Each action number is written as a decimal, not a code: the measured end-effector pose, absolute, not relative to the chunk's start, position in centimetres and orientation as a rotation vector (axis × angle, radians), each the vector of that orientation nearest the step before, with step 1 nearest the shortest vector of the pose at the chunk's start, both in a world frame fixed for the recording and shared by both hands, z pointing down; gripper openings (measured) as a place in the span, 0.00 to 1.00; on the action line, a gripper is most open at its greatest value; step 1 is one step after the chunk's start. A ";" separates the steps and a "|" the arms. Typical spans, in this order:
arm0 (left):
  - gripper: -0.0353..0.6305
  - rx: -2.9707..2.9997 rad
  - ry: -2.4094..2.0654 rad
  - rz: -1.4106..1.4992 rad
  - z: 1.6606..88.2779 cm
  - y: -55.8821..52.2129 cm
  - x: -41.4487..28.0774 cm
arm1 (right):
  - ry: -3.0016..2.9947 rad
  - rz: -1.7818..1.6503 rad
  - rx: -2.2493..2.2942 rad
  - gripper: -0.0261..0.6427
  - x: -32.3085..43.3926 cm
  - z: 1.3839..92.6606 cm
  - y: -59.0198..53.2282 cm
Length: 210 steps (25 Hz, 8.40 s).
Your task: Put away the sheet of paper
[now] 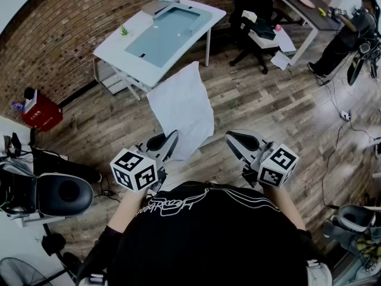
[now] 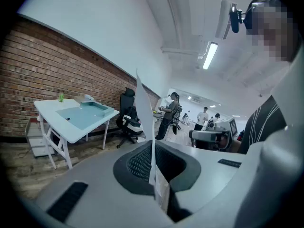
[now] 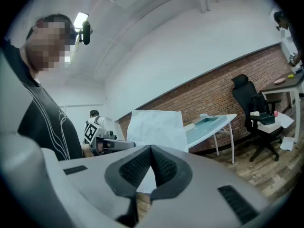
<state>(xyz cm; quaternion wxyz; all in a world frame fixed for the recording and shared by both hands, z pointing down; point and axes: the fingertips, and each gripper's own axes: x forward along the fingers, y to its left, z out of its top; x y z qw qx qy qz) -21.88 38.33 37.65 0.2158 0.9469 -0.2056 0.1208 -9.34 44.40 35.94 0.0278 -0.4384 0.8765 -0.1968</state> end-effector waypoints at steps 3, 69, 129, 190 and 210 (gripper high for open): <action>0.10 2.630 -0.571 0.340 37.8 38.2 -21.3 | 2.711 -0.592 -1.365 0.04 -8.8 36.2 44.4; 0.10 2.400 -0.792 0.171 42.2 -3.8 -16.2 | 2.766 -0.714 -1.444 0.04 1.3 39.0 6.5; 0.10 1.703 -1.376 0.226 57.6 -24.4 -13.6 | 3.051 -0.779 -0.657 0.04 9.1 40.4 -28.6; 0.57 1.920 -1.338 0.431 57.6 -33.1 -1.7 | 3.050 -0.890 -0.836 0.04 12.5 44.0 -28.0; 0.58 2.241 -1.135 1.327 58.0 -32.2 -0.6 | 2.966 -0.919 -0.787 0.04 12.8 43.9 -28.2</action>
